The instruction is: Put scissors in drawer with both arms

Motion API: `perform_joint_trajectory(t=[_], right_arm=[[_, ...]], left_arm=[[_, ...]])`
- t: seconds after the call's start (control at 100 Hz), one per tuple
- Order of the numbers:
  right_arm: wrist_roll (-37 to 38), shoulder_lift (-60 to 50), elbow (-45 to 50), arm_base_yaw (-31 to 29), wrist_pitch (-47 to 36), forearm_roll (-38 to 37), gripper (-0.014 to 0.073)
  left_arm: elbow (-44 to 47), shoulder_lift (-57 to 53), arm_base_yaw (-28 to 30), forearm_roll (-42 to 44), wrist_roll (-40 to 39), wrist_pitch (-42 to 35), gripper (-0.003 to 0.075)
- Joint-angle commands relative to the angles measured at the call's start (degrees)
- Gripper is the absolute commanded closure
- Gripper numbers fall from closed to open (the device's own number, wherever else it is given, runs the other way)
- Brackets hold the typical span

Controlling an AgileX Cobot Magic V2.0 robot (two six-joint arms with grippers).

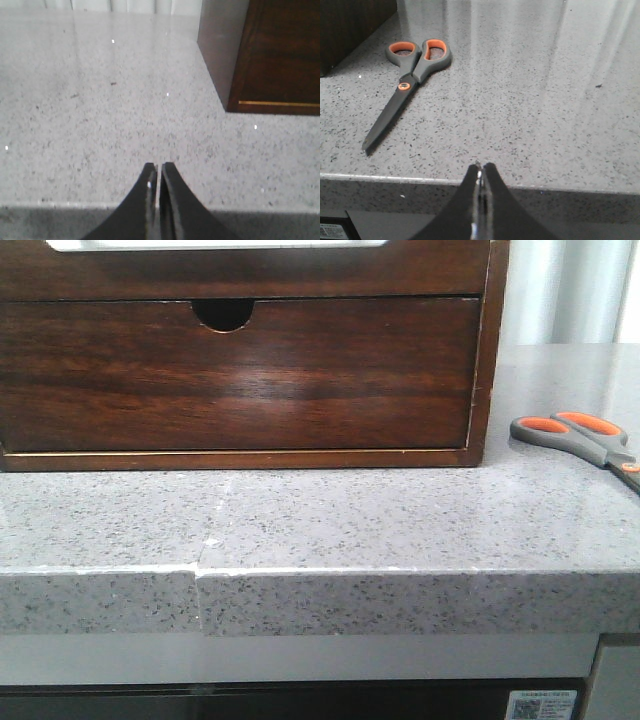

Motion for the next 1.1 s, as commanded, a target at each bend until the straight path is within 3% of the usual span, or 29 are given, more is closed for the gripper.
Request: perform_joint_trajectory(t=[0.0,0.17,0.3,0.78,0.96,1.09], right_arm=[[-0.4,-1.27,1.68,-0.02,-2.27,0.32,0.0655],[-0.4,-1.27,1.68,-0.02,-8.53,1.2,0.0655],[-0.4,-1.27,1.68,-0.02,-13.38,1.9,0.0655],[-0.4,-1.17,1.68,-0.02,-14.83,1.9,0.0655],[-0.4,-1.17,1.68,-0.02,-20.87,3.02,0.0655],[-0.4,-1.17,1.03,-0.02,-20.08,5.12,0.0655]], left_arm=[[1.18,-1.69,-0.47,0.11,0.0,-8.01,0.0742],[1.18,-1.69,-0.47,0.11,0.0,-15.26,0.0742],[1.18,-1.69,-0.47,0.11,0.0,-15.26,0.0742],[1.18,-1.69,-0.47,-0.03,0.0,-15.26,0.0742],[1.18,-1.69,-0.47,-0.31,0.0,-15.26,0.0742],[0.95,-1.69,-0.47,-2.56,0.0,-19.09,0.0742]])
